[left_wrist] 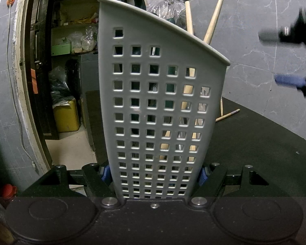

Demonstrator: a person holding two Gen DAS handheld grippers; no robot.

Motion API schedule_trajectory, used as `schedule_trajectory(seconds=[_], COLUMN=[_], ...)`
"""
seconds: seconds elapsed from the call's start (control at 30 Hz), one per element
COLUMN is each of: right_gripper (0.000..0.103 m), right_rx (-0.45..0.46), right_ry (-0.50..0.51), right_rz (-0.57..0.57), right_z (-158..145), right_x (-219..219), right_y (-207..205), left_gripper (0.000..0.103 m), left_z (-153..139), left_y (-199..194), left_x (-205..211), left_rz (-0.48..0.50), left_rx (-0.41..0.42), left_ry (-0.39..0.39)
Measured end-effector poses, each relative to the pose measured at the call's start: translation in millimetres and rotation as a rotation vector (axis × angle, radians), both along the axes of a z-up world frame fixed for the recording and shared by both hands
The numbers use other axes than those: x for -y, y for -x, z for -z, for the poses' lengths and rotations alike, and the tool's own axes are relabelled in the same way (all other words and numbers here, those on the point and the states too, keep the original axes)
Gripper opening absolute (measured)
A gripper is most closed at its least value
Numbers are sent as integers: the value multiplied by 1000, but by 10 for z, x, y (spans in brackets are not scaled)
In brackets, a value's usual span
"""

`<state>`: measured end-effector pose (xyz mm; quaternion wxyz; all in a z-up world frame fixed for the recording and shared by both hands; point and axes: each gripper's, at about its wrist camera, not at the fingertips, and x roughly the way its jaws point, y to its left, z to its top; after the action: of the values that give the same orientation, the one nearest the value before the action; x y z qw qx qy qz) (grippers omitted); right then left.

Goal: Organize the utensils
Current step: 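Move the right tool down to the remaining chopsticks on the table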

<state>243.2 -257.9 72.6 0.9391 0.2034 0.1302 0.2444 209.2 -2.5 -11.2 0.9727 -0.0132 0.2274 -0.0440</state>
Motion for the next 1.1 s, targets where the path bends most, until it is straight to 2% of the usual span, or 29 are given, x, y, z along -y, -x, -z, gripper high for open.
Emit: schedule_trajectory(seconds=[0.23,0.33,0.43,0.5,0.6,0.97,1.03,1.1], right_gripper=[103,103,103,103,103,102,96,84], right_rx=[-274,-411,-499,-517,-523,-447,-444,-458], right_ry=[41,49,60,85,175,393,430,450], right_rz=[163,198,235,251,254,320,322,329], right_z=[311,438,526,544,551,516,551,591], right_x=[242,320,374,376,319,-108,-219,-288], right_y=[-335,-532,-691,-796,-998,-1763,-1917,-2105], left_gripper=[75,76,76,76,76,76,76,77], left_z=[2,3,8,9,21,102,115,122], left_y=[-2,-8,-19,-22,-42,-93,-95,-94], left_x=[-4,-6,-16,-40,-62,-207,-224,-236], left_rz=[2,6,11,16,24,55,57,59], left_rx=[0,0,1,4,7,15,16,16], left_ry=[1,4,10,18,25,55,57,58])
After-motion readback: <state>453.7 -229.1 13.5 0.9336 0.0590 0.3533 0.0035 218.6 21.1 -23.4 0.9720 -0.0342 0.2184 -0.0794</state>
